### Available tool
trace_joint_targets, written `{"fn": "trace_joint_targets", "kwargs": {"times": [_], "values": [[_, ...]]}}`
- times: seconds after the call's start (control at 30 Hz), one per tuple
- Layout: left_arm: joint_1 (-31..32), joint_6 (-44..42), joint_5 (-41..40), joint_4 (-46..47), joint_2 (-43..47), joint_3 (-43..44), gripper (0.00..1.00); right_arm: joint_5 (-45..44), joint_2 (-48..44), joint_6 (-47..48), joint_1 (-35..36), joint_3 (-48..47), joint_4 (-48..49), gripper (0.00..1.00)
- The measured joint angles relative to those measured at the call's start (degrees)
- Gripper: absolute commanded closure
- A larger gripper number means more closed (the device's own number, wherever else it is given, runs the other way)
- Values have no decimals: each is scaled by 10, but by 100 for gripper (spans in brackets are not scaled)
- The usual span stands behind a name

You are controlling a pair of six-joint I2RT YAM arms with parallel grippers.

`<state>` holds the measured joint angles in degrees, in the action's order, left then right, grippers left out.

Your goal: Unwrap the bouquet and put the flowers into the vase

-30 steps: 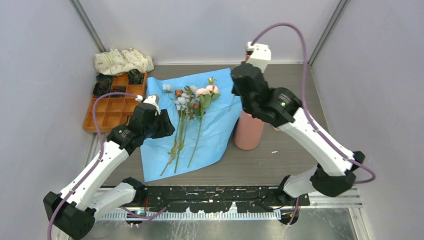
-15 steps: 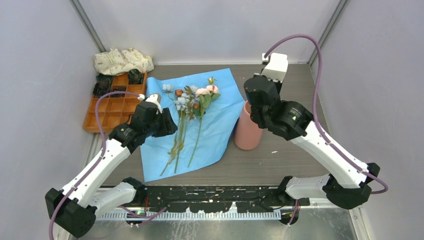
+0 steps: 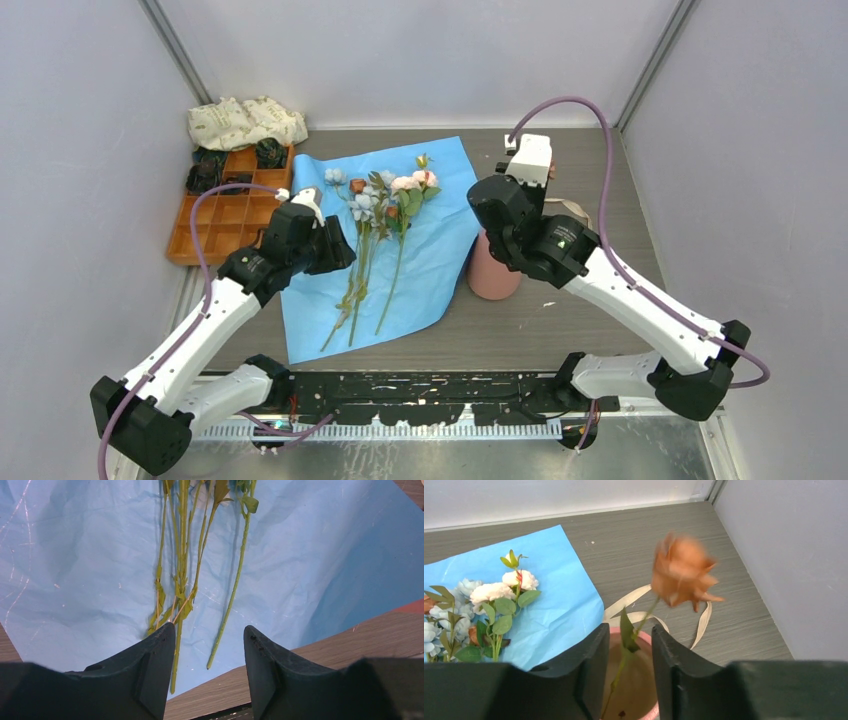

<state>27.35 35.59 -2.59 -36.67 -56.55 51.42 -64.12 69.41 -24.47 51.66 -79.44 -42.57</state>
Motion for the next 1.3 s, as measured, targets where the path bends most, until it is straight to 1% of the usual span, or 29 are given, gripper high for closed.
{"fn": "trace_joint_targets", "kwargs": {"times": [0.1,0.2,0.5,0.63,0.73,0.83,0.97,1.03,1.17,1.3], "values": [[0,0,2,0,0,0,47,9,-10,-13,0,6,-7,47],[0,1,3,0,0,0,47,16,-22,-23,0,6,-14,46],[0,2,5,2,0,0,46,47,-44,-36,0,-7,-26,47],[0,2,0,-3,1,2,47,80,-39,-36,5,-35,-25,49],[0,0,-10,-18,4,21,46,101,-19,-35,21,-66,-17,49],[0,-2,-20,-25,14,48,46,136,22,-34,34,-101,-4,49],[0,-2,-33,-35,38,76,46,207,100,-47,38,-146,5,49],[0,-2,-43,-40,49,80,46,238,153,-60,38,-178,2,51],[0,-3,-78,-60,77,82,45,292,288,-87,38,-251,-15,53],[0,-6,-101,-78,101,83,44,334,383,-106,33,-259,-38,55]]}}
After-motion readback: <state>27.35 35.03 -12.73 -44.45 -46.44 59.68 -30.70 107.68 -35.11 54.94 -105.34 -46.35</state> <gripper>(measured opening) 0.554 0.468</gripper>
